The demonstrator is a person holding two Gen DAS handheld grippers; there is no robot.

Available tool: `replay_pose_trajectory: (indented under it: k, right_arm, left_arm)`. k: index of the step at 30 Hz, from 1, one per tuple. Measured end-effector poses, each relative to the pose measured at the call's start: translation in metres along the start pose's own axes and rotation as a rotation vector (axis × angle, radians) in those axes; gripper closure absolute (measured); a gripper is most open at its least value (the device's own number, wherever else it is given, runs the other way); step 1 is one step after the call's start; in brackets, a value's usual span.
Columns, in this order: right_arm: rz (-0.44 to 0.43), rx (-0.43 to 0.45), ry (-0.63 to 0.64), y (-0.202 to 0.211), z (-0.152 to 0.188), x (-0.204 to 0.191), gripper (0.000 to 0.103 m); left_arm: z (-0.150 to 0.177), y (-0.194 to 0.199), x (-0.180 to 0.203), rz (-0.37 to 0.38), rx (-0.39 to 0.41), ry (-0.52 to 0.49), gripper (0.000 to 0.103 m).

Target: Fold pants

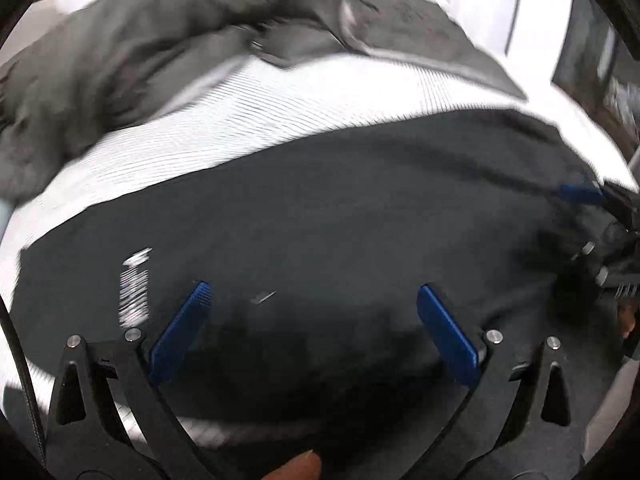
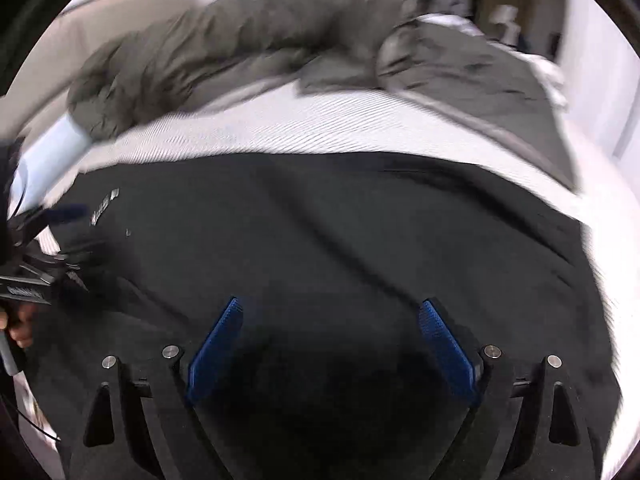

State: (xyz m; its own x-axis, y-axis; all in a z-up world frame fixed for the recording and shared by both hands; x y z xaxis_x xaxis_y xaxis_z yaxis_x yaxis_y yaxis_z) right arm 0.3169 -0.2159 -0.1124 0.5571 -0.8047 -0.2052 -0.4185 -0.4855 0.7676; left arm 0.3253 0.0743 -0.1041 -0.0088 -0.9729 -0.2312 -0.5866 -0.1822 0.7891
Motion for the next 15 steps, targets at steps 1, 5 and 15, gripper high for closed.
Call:
replay_pose_trajectory:
  k: [1, 5, 15]
  right_arm:
    - [0.021, -0.035, 0.033, -0.013, -0.001, -0.004, 0.012]
    - [0.062, -0.129, 0.130, -0.043, 0.009, 0.018, 0.012]
    - [0.331, -0.037, -0.258, 0.055, 0.053, 0.221, 0.012]
  left_arm:
    - [0.001, -0.013, 0.010, 0.004, -0.031, -0.033, 0.001]
    - [0.011, -0.037, 0.021, 0.064, -0.089, -0.062, 0.000]
    - [0.021, -0.026, -0.025, 0.001, -0.097, -0.045, 0.000]
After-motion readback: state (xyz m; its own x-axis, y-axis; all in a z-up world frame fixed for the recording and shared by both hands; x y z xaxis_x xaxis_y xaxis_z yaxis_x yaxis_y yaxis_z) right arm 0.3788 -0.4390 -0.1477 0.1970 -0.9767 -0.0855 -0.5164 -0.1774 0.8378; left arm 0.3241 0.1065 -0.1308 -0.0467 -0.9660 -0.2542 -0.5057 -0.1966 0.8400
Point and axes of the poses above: each gripper's, at about its wrist camera, not at the fingertips, and y roughly against the way its jaws point, x to its right, z to its underside, the point moved 8 cm from there along -y, roughly the way its jaws point, and after that the axes turned 15 degrees about -z, right-handed, at the moved point
